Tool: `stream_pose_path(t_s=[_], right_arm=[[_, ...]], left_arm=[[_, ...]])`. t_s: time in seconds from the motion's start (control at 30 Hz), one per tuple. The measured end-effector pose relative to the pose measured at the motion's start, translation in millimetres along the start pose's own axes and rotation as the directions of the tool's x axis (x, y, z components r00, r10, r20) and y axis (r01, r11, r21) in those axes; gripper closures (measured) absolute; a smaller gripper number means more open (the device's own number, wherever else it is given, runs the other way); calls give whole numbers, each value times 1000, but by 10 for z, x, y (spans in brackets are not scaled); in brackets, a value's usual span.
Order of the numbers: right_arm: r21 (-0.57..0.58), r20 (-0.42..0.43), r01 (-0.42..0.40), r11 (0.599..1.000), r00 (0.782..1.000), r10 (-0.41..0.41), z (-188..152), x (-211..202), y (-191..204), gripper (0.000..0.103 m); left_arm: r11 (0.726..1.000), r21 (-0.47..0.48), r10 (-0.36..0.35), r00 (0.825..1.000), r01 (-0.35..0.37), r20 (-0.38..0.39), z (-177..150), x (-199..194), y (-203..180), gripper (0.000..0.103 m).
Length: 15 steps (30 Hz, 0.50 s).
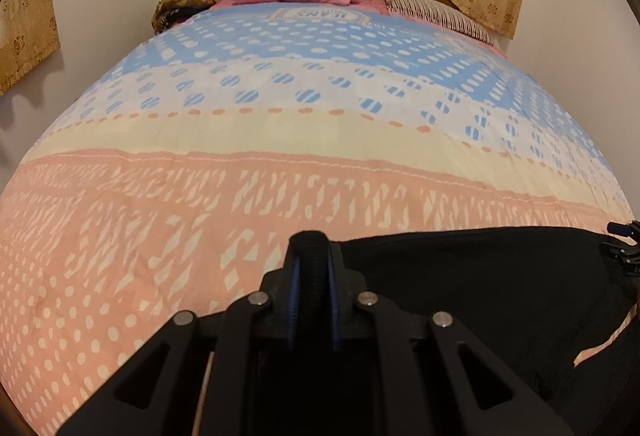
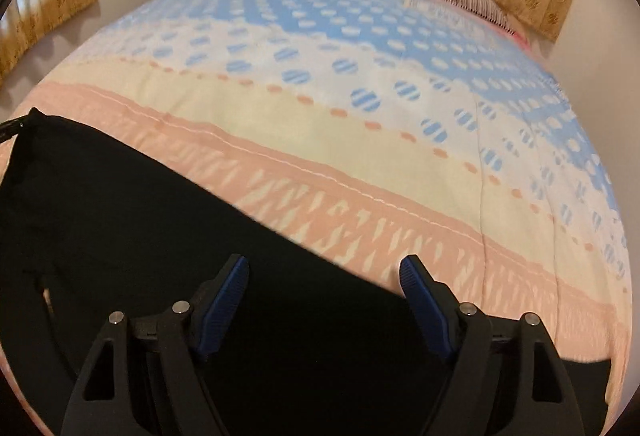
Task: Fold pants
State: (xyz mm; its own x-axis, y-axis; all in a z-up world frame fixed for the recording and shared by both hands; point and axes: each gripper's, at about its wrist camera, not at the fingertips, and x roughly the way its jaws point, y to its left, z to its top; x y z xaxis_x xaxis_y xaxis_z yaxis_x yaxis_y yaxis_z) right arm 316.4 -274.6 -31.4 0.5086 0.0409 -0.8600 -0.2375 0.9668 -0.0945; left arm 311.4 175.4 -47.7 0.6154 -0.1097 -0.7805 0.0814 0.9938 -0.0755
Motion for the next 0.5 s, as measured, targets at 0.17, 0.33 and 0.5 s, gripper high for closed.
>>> stream_pose_path(t_s=[0.17,0.33,0.5], right_arm=[[34,-25,-156,987,987,156,-14,57,-83,57],[6,-9,-121,993,993,121,-50,-212,149,96],[57,140,-119,991,984,110,-181,-821,160,97]], left_arm=[[999,19,31,999,-30,-19,-45,78,-38,90],[1000,-18,-6,999,7,41,33,-254,-24,90],[999,-11,-36,990,38,136,9,-807,28,90]])
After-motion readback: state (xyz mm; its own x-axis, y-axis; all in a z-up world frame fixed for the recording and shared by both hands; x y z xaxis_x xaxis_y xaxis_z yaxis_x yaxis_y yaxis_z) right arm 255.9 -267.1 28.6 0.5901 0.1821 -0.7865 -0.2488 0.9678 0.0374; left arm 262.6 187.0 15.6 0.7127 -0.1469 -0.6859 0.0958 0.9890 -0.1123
